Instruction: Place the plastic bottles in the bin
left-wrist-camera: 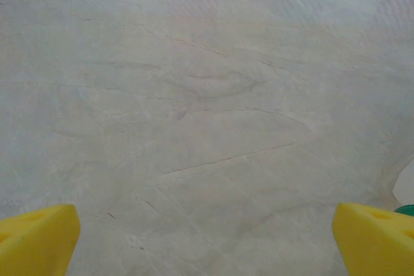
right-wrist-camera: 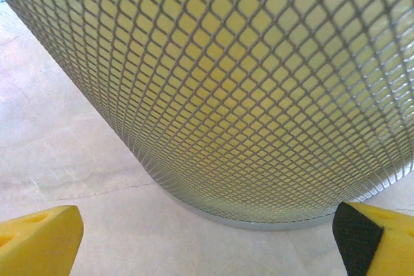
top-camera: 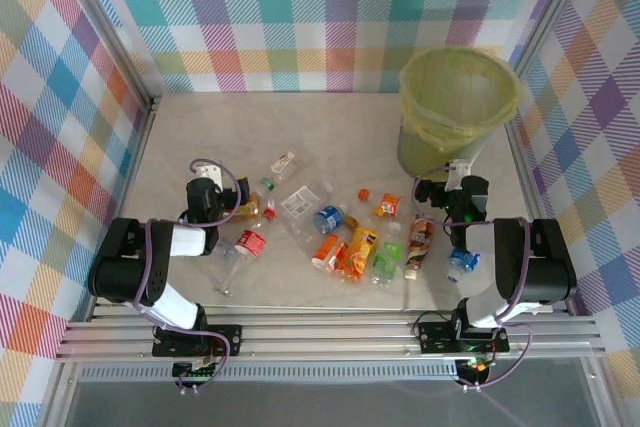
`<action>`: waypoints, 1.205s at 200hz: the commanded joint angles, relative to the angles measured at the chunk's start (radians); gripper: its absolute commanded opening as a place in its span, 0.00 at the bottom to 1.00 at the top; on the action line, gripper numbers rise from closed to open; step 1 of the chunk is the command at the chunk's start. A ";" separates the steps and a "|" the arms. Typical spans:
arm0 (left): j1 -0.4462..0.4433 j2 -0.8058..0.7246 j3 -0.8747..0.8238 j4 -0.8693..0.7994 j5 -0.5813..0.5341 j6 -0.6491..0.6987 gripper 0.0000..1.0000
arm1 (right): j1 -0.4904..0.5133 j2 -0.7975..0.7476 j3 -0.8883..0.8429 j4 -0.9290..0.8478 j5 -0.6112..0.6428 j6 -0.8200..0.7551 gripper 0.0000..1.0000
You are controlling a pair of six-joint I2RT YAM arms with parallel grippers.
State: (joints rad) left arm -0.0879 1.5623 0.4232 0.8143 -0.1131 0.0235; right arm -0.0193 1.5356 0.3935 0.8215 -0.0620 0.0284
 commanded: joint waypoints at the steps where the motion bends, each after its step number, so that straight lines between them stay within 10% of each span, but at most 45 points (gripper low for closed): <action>1: 0.013 0.003 0.000 -0.009 0.007 0.009 1.00 | 0.001 0.000 0.017 0.011 -0.017 -0.012 1.00; 241: 0.014 0.001 0.002 -0.014 0.020 0.009 1.00 | 0.000 -0.045 0.009 -0.009 -0.043 -0.023 1.00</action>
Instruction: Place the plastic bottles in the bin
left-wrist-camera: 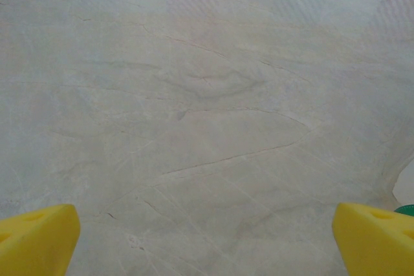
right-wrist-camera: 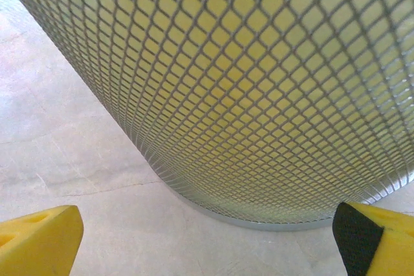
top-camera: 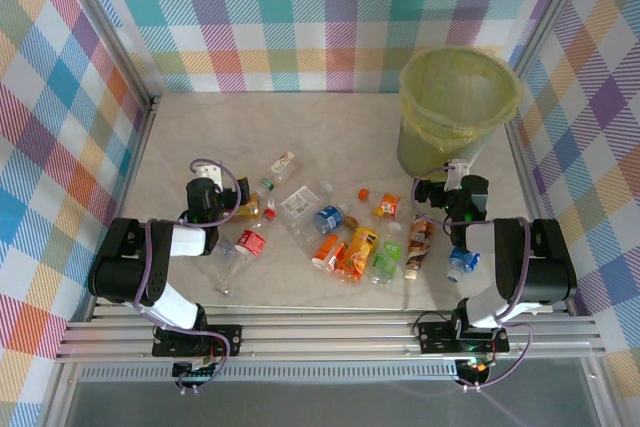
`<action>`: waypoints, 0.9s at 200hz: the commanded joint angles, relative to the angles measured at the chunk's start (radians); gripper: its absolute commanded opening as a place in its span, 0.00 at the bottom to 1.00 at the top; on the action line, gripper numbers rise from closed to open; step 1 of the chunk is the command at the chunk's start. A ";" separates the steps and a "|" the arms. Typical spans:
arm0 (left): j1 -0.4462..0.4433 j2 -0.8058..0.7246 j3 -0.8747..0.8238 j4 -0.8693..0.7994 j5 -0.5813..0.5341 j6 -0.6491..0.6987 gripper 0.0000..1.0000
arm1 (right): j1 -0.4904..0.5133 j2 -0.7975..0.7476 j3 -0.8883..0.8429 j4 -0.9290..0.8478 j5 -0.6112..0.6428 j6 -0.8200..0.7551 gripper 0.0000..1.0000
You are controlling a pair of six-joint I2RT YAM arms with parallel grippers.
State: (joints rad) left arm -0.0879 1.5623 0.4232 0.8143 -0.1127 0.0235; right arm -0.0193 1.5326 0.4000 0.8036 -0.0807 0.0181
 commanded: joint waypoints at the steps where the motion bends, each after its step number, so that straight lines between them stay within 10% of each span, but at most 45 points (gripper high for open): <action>1: 0.014 0.001 0.003 -0.016 0.022 0.011 1.00 | 0.000 -0.043 0.001 0.009 -0.025 -0.012 1.00; 58: 0.014 -0.128 0.010 -0.126 0.013 0.007 1.00 | 0.002 -0.272 -0.018 -0.170 0.024 0.038 1.00; 138: 0.014 -0.545 0.044 -0.474 -0.051 -0.069 1.00 | 0.056 -0.874 0.127 -0.971 0.113 0.247 1.00; 180: 0.013 -0.734 0.098 -0.691 -0.080 -0.231 1.00 | 0.169 -0.899 0.391 -1.261 0.162 0.270 1.00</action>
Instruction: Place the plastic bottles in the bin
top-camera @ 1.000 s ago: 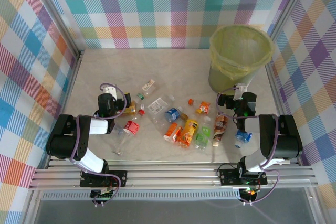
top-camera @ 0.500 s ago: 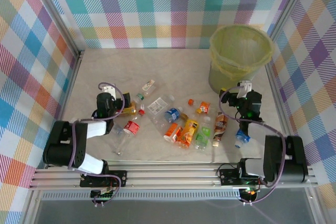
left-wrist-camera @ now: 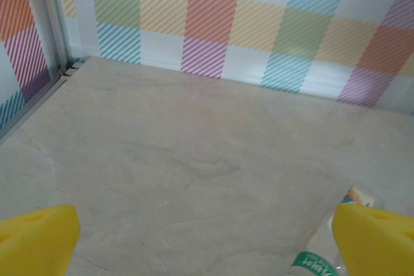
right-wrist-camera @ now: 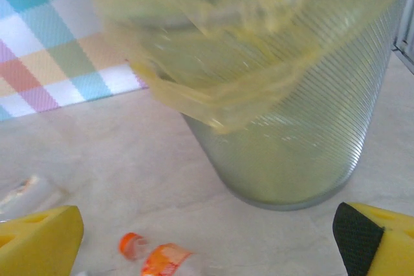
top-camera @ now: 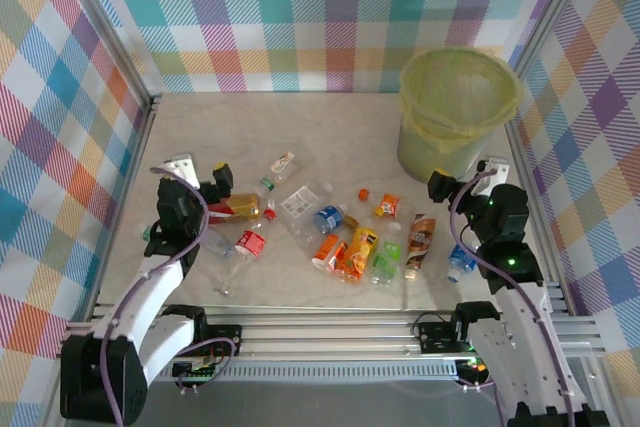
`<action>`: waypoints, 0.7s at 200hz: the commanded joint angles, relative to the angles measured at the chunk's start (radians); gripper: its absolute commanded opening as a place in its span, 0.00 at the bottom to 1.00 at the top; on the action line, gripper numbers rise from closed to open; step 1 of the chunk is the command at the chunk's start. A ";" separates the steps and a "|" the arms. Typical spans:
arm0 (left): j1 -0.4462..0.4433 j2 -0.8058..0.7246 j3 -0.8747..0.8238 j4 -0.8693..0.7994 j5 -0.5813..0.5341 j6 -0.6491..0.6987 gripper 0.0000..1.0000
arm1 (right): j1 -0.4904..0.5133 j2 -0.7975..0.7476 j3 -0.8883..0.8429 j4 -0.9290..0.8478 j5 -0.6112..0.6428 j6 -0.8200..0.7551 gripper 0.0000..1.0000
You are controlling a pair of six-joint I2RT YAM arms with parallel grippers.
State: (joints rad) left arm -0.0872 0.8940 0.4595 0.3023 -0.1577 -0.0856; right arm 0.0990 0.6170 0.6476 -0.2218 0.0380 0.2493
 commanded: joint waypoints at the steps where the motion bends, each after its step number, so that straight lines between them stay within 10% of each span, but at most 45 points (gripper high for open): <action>1: 0.012 -0.067 0.065 -0.185 -0.034 -0.126 1.00 | 0.053 0.020 0.152 -0.240 0.043 0.038 1.00; 140: 0.012 -0.041 0.285 -0.487 0.070 -0.319 1.00 | 0.229 0.914 1.268 -0.818 0.241 -0.181 0.87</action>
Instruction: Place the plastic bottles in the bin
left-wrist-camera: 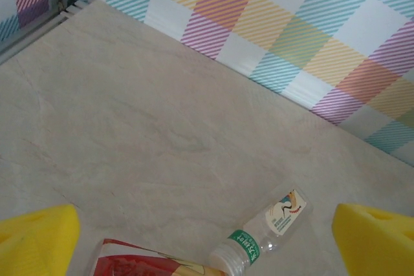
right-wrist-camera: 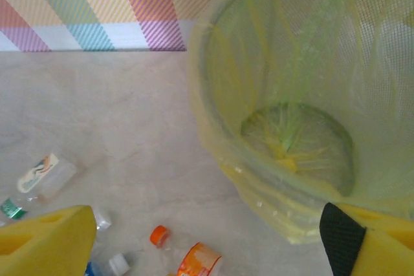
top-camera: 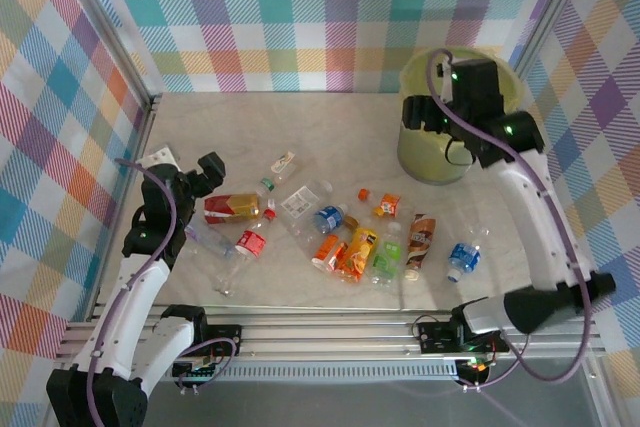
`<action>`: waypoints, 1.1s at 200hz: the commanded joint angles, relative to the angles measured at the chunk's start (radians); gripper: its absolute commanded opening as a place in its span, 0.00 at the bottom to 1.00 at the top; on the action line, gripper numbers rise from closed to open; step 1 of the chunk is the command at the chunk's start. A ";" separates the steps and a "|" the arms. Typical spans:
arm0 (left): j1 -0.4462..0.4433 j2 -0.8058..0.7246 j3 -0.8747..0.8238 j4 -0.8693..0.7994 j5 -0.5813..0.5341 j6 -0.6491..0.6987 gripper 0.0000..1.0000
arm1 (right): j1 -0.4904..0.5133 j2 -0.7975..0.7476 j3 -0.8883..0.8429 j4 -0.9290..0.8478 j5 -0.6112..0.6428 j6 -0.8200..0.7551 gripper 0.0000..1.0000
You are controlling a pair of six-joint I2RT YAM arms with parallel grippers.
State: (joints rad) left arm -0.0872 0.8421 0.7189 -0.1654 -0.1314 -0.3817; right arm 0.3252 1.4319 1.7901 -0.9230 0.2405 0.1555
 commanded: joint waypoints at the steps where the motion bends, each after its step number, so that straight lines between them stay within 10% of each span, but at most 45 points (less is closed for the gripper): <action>1: 0.012 0.011 0.026 -0.019 0.044 -0.023 1.00 | 0.003 0.105 0.130 -0.119 0.039 -0.090 0.87; 121: 0.012 -0.018 0.000 -0.034 0.031 0.002 1.00 | -0.062 0.660 0.692 -0.323 -0.060 -0.236 0.73; 220: 0.012 -0.012 0.003 -0.040 0.022 0.001 1.00 | -0.073 0.689 0.693 -0.265 -0.266 -0.324 0.19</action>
State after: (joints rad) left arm -0.0868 0.8402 0.7189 -0.1902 -0.0914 -0.3893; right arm 0.2481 2.1227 2.4481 -1.2068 0.0757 -0.1364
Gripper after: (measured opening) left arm 0.997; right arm 0.231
